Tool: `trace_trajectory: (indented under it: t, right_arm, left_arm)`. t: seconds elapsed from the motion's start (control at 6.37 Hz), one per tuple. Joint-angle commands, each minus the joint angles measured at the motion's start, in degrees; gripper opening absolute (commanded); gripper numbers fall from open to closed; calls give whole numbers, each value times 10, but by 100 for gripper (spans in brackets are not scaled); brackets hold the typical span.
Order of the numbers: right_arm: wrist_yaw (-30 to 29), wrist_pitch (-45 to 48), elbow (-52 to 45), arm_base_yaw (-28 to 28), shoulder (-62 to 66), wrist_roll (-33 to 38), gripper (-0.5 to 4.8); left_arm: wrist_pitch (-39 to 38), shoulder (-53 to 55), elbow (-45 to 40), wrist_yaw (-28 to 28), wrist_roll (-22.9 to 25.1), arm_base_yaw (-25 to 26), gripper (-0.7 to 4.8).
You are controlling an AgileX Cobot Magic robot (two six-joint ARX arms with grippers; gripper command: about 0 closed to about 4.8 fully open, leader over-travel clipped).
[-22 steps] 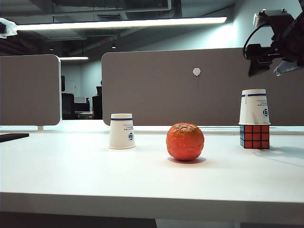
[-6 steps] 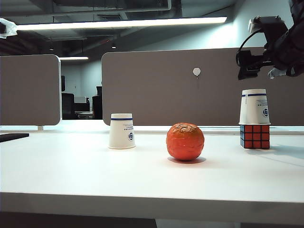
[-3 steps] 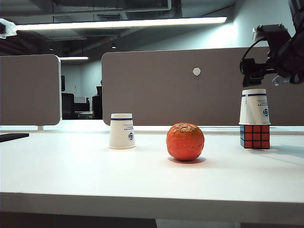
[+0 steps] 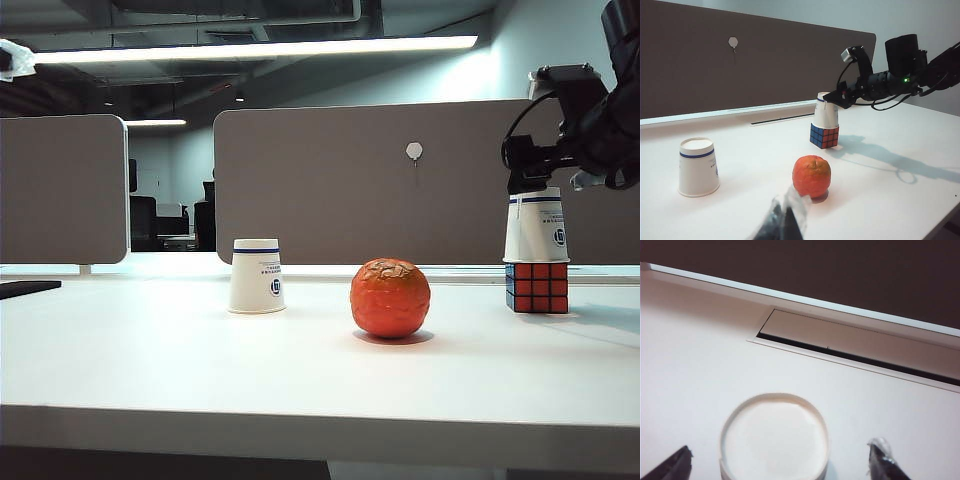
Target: Carefully pick up the cup on the right and stack it on top of the cup on the left.
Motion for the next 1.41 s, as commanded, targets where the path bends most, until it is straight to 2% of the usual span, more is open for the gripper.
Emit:
trace_trajectory:
  t: [0.16, 0.63, 1.41]
  right_arm:
    - [-1, 26, 13, 0, 15, -1, 479]
    - [1, 20, 45, -1, 23, -1, 479]
    - [-12, 18, 46, -13, 41, -1, 479]
  left_arm:
    - [7, 0, 2, -2, 0, 0, -5]
    - [7, 0, 2, -2, 0, 0, -5]
    - [7, 0, 2, -2, 0, 0, -5]
